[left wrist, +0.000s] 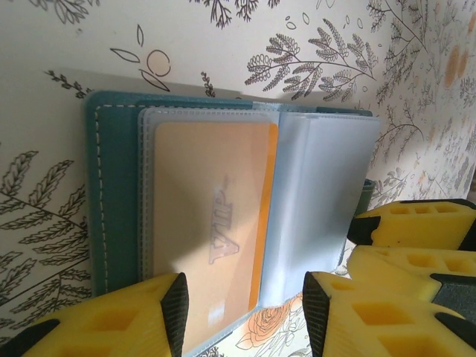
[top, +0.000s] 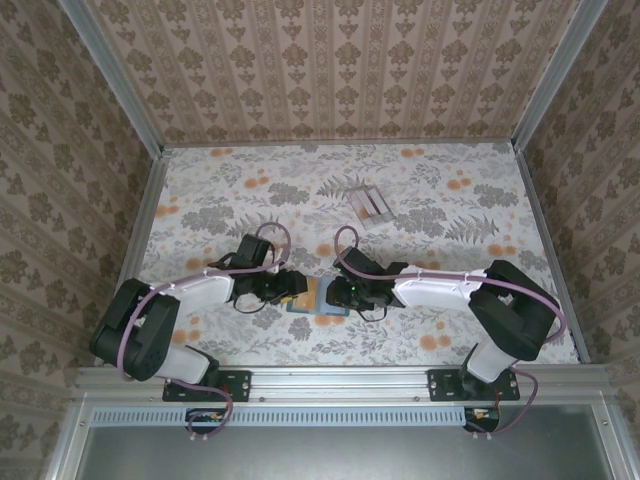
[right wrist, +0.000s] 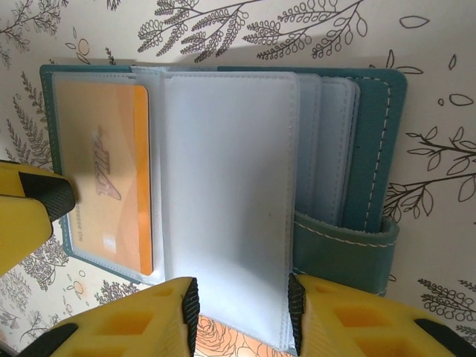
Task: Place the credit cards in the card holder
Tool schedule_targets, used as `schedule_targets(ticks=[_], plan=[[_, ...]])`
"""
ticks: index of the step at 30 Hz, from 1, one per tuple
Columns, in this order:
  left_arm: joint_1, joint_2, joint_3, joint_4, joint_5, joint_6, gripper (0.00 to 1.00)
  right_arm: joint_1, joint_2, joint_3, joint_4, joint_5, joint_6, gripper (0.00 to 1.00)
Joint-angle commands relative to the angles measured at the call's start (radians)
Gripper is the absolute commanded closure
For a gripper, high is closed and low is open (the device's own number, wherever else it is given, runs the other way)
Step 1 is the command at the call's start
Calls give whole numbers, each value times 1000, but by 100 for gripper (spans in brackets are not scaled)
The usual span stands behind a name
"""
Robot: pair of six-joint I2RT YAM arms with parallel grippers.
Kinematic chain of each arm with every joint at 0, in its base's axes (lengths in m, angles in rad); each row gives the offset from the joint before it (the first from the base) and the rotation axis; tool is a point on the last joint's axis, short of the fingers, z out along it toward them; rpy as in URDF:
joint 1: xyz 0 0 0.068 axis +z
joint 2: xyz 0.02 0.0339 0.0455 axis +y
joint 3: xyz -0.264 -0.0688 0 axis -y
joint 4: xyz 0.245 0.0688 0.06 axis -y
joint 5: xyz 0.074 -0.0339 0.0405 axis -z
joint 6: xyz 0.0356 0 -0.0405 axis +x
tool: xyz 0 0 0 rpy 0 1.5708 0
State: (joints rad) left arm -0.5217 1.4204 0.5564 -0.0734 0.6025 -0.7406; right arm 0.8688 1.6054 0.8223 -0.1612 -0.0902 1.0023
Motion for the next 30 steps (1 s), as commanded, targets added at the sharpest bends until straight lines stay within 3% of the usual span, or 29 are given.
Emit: schedule_targets(ticks=[1, 30], plan=[[6, 9, -6, 9, 8, 14, 52, 6, 17, 18, 1, -14, 13, 60], [6, 34, -4, 38, 25, 6, 52, 14, 47, 49, 56, -40, 21, 60]])
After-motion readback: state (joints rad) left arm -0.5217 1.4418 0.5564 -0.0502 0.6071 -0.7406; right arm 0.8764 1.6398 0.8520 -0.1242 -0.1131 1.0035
